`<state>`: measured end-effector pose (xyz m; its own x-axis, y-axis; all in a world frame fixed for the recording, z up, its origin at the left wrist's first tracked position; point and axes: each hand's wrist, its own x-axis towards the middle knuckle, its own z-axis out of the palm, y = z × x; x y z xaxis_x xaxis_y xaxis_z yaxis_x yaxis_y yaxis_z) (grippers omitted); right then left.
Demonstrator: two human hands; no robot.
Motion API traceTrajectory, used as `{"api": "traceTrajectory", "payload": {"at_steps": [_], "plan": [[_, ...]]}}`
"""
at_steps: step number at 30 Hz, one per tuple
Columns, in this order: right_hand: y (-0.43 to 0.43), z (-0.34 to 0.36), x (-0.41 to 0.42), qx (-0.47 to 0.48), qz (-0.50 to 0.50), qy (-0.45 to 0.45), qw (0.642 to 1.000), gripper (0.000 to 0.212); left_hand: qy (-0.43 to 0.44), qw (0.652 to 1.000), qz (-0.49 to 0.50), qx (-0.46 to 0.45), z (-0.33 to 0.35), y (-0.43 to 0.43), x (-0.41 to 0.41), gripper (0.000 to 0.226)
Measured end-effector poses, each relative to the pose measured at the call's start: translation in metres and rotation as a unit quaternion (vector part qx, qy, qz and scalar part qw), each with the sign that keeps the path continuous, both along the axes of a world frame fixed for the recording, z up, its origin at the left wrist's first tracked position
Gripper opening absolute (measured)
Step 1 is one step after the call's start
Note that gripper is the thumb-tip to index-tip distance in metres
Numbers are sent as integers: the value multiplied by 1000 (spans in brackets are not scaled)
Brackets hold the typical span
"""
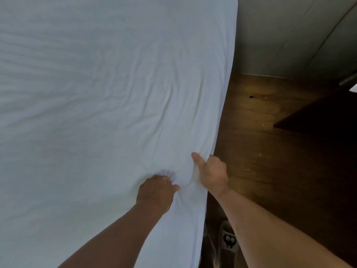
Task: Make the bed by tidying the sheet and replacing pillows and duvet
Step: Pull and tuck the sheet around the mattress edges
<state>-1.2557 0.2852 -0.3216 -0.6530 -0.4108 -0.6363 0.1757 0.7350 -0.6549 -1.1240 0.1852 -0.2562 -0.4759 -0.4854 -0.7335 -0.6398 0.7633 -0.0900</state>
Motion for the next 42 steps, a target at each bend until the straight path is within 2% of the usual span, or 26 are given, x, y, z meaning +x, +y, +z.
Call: {"api": "traceTrajectory", "payload": {"at_steps": [2,3,5,11,13,15,17,20,24,26,28,31,34,36,42], "plan": [[2,-11,1,-4,7,23,1000,77,13,1000,-18,-7,-12,-1,3,51],[3,-17,1,-9,7,28,1000,75,18,999,-37,-13,-15,-2,3,49],[4,-20,0,-28,8,37,999,66,19,997,-75,-12,-18,-5,5,46],[36,-3,-29,-32,68,22,997,47,53,996,-75,25,0,14,-7,45],[57,-8,-39,-41,56,16,997,43,70,994,-81,36,-6,38,-15,46],[64,-20,-39,-64,2,10,998,44,80,995,-64,16,-16,52,-20,50],[59,-30,-27,-96,-63,-59,992,48,85,996,-37,3,-20,54,-18,49],[62,-28,16,-124,-64,-177,974,61,92,995,19,12,-6,61,2,48],[101,-16,97,-143,-50,-270,951,61,-12,998,51,-26,21,83,72,78],[115,-9,136,-124,-12,-235,964,63,-80,994,66,-43,32,93,116,90],[120,-9,164,-67,20,-143,987,64,-102,991,61,-58,30,102,148,86],[118,-11,180,-33,17,-73,997,75,-64,996,27,-50,10,111,160,69],[112,-16,182,-6,21,-44,999,96,-30,998,-15,-47,-8,110,164,57],[113,-22,185,-3,27,-29,999,101,11,999,-9,-45,-17,105,175,54],[127,-5,173,29,54,-3,998,71,60,996,-48,-36,-9,108,184,52]]}}
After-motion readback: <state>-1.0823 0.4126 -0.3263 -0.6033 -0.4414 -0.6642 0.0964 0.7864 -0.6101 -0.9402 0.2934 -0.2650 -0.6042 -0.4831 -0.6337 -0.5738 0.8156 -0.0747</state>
